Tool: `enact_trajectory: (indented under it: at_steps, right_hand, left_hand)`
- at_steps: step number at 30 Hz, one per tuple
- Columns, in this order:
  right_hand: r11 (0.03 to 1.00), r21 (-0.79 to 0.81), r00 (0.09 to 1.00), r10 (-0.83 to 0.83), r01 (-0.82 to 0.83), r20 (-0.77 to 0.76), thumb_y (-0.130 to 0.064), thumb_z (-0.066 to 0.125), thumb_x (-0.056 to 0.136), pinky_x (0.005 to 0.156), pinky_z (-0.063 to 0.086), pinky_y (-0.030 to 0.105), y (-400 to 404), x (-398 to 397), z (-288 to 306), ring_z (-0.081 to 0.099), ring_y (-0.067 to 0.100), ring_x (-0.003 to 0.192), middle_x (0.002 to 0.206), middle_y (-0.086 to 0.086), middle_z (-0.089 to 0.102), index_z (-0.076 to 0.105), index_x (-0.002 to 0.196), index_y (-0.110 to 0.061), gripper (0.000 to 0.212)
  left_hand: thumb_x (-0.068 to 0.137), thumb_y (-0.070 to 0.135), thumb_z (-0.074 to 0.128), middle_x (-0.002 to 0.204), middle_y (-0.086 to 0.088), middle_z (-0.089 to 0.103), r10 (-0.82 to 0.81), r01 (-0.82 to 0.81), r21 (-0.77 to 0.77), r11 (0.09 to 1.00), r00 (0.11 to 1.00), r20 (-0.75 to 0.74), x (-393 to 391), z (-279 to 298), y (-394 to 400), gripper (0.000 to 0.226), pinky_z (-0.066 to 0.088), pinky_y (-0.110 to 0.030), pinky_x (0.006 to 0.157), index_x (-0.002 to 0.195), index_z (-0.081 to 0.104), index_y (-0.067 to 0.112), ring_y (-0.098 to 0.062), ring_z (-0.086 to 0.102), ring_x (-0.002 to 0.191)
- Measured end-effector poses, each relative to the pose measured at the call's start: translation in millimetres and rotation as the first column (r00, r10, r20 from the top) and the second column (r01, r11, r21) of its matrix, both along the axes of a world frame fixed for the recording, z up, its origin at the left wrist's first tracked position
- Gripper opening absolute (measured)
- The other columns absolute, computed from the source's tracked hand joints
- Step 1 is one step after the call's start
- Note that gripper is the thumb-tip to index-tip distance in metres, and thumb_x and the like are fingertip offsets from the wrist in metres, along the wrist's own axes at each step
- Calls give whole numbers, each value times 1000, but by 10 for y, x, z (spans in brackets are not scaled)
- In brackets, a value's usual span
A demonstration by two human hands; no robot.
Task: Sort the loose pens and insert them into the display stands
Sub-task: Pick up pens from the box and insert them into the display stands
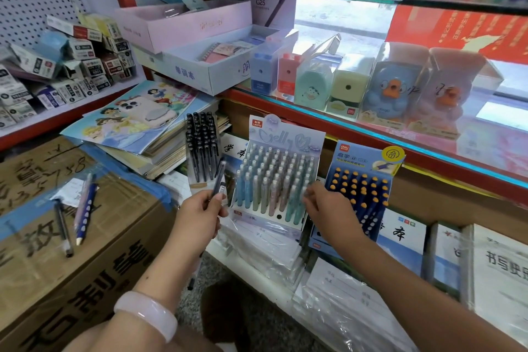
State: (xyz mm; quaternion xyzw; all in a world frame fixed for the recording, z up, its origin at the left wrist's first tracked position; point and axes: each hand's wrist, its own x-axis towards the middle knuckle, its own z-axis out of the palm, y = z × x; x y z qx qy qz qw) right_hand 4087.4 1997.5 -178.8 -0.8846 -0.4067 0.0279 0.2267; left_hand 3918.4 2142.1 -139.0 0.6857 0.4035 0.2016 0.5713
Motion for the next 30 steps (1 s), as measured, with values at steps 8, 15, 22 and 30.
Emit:
enact_trajectory:
  at_steps: [8,15,22,30]
  right_hand:
    - [987,-157,999,-30,26,-24,-16,42,98,67,47,35,29,51,-25,58,27,75,81,14,64,58,90,-2,22]
    - [999,42,988,21,-15,-156,-38,49,95,65,51,29,197,-218,409,60,15,64,66,-2,62,57,76,-18,29]
    - [951,309,657,245,-19,-713,-23,57,93,48,40,7,647,-596,666,52,-5,52,70,-8,60,66,96,-10,16]
    - [860,495,681,289,123,-673,-19,46,96,73,55,24,930,-487,936,62,12,74,83,6,63,56,94,-7,15]
  left_hand:
    - [97,8,41,78,-3,62,-21,44,-186,982,992,126,0,30,-9,23,43,-22,55,89,62,15,-12,48,61]
    - [95,5,46,80,-6,67,-35,84,-246,966,979,199,-12,38,9,20,46,-15,49,107,61,2,-6,54,55]
    - [94,5,47,78,-11,70,-49,110,-246,963,969,242,-45,81,5,11,47,-17,48,103,53,1,-8,59,50]
    - [97,13,44,85,-7,69,283,-247,-176,953,932,228,-201,120,186,10,49,-29,60,91,52,15,-17,63,70]
